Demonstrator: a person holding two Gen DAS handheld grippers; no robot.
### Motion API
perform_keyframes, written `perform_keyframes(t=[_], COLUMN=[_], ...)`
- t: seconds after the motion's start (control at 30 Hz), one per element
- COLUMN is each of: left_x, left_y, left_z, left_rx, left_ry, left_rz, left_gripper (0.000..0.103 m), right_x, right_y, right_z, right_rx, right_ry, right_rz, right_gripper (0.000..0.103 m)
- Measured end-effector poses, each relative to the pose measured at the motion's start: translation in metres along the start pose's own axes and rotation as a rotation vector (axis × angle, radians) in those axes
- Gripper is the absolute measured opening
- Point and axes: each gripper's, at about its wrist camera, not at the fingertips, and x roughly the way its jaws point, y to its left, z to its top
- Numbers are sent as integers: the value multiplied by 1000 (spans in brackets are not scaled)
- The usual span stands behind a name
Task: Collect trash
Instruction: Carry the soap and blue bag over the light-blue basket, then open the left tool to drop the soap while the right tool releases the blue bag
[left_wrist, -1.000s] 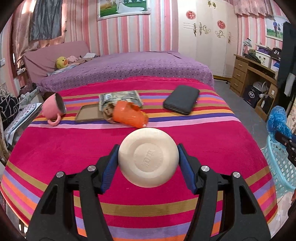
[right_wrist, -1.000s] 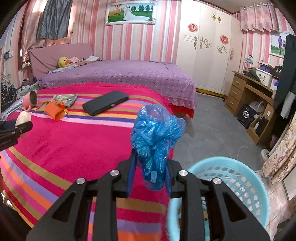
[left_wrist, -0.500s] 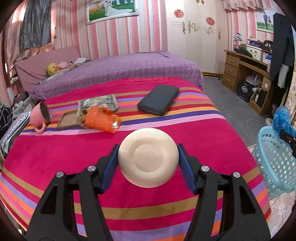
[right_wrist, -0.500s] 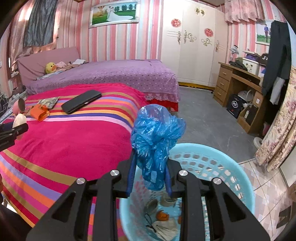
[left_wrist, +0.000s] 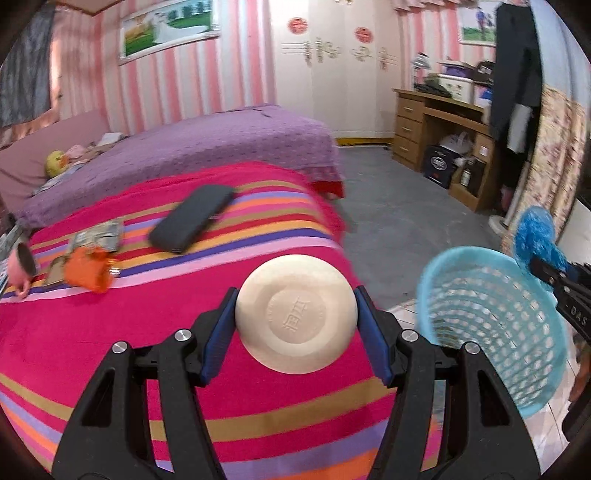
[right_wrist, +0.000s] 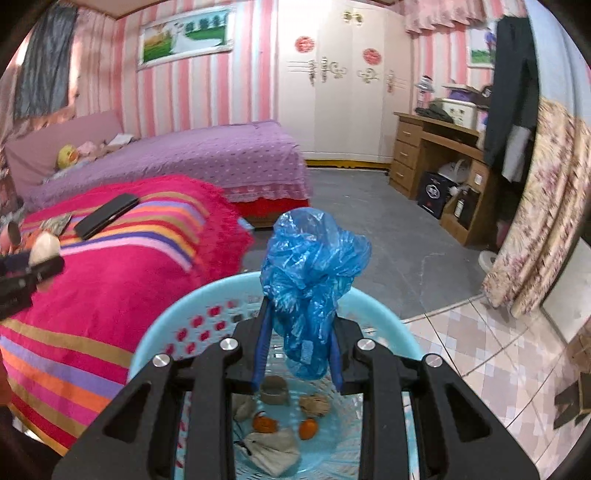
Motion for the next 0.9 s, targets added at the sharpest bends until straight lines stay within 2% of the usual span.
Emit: perform_keyframes(t=[0.17, 0.4, 0.57, 0.7, 0.77, 0.9], left_x=[10, 26, 36, 39, 38, 32], left_y=[-51, -96, -123, -133, -133, -122], left_z=[-3, -6, -9, -6, -4, 1], left_rx=[43, 45, 100, 119, 121, 123], left_ry=[20, 56, 59, 71, 67, 28], left_rz=[-58, -116, -103, -123, -125, -95], left_gripper=[61, 61, 61, 61, 79, 87], right_x=[-6, -9, -6, -8, -10, -11], right_y=[-31, -55, -58, -60, -61, -61], right_z=[-10, -21, -21, -24, -23, -25], right_rx=[52, 93, 104, 107, 114, 112], right_ry=[-19, -33, -45, -47, -55, -56], right_rz=[-17, -49, -45, -49, -47, -51], right_gripper=[27, 27, 27, 27, 27, 27])
